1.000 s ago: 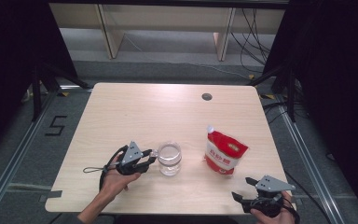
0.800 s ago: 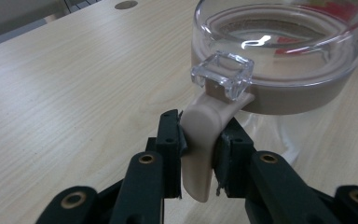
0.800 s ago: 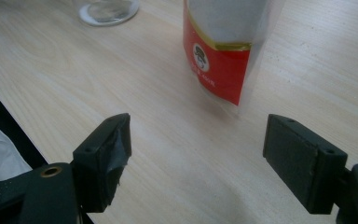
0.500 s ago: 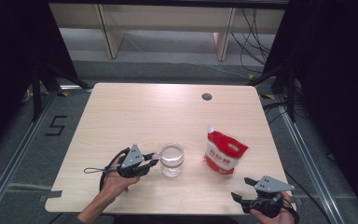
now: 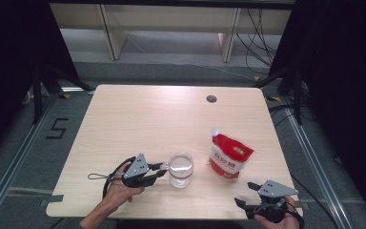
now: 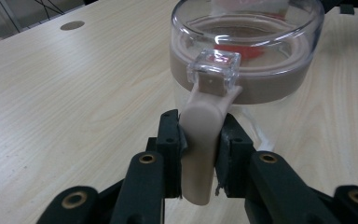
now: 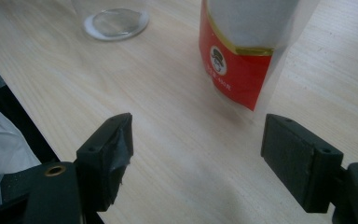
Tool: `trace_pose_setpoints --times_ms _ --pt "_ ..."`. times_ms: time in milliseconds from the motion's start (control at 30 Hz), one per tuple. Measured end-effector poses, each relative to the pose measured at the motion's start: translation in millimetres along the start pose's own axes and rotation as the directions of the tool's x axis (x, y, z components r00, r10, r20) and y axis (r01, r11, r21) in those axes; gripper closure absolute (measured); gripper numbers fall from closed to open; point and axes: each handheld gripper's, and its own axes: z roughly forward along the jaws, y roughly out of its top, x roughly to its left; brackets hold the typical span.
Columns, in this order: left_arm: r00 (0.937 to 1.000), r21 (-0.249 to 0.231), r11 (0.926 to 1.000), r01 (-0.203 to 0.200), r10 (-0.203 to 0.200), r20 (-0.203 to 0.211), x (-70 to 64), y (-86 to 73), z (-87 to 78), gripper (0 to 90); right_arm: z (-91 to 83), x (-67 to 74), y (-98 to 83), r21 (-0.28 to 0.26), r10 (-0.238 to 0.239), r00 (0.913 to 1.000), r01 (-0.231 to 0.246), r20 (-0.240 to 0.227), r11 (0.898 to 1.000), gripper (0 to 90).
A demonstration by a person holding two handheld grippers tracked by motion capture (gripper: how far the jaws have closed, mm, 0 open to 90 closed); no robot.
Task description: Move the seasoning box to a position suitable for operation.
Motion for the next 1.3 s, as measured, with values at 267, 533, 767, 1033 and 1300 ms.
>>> trace_pose_setpoints --times_ms 267,533,767,1033,1300 --pt "0.9993 -0.002 1.0000 0.001 -0.001 0.036 -10.7 -0.3 -0.5 73.5 0.7 0.6 1.2 -0.010 -0.005 1.0000 0.005 0.005 1.000 26.4" --pt "0.9986 -0.006 0.9998 0.021 -0.021 0.049 -22.5 -0.5 -1.4 73.5 1.3 1.4 2.2 -0.016 -0.013 0.9999 0.013 -0.006 1.000 27.4" --pt "0.9991 0.006 0.9998 0.017 -0.017 0.039 -27.5 -0.4 -2.4 73.5 2.4 5.8 3.1 -0.019 -0.016 0.9995 0.015 -0.026 1.000 32.3" --pt "0.9987 -0.007 0.9999 0.015 -0.015 0.048 -31.3 -0.4 -1.5 73.4 4.1 4.6 4.2 -0.027 -0.032 0.9987 0.031 -0.040 0.999 31.7" --pt "0.9974 0.039 0.9972 0.065 -0.066 0.028 -40.2 1.8 -2.1 54.3 4.4 5.8 4.0 -0.039 -0.027 0.9989 0.025 -0.038 0.999 31.1"
